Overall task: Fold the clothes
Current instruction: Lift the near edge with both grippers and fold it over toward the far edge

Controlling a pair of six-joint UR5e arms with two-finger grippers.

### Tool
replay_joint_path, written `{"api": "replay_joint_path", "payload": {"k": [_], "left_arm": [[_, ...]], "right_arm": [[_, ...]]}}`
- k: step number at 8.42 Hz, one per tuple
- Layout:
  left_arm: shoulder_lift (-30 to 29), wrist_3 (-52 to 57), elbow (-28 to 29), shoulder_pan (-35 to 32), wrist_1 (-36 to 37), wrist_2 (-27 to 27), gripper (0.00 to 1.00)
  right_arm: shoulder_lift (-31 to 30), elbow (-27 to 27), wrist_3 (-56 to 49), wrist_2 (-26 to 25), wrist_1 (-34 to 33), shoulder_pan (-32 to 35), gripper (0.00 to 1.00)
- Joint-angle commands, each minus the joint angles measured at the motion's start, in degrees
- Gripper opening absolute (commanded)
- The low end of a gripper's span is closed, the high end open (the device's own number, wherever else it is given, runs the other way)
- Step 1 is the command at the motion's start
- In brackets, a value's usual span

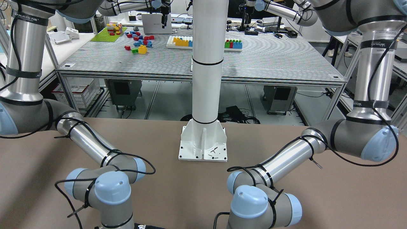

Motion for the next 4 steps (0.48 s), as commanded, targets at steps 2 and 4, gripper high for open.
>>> {"api": "replay_joint_path", "payload": {"k": [2,4], "left_arm": [[-1.6,7.1,6.7,-3.1,-4.3,0.5,1.0],[-1.6,9.8,6.3,-4.0,-4.3,0.0,1.0]], "right_arm": [[4.1,-8.9,-12.4,-0.2,3.2,4.3,0.95],[3.3,-8.3,-13.9,-0.1,3.9,4.4,0.95]]}}
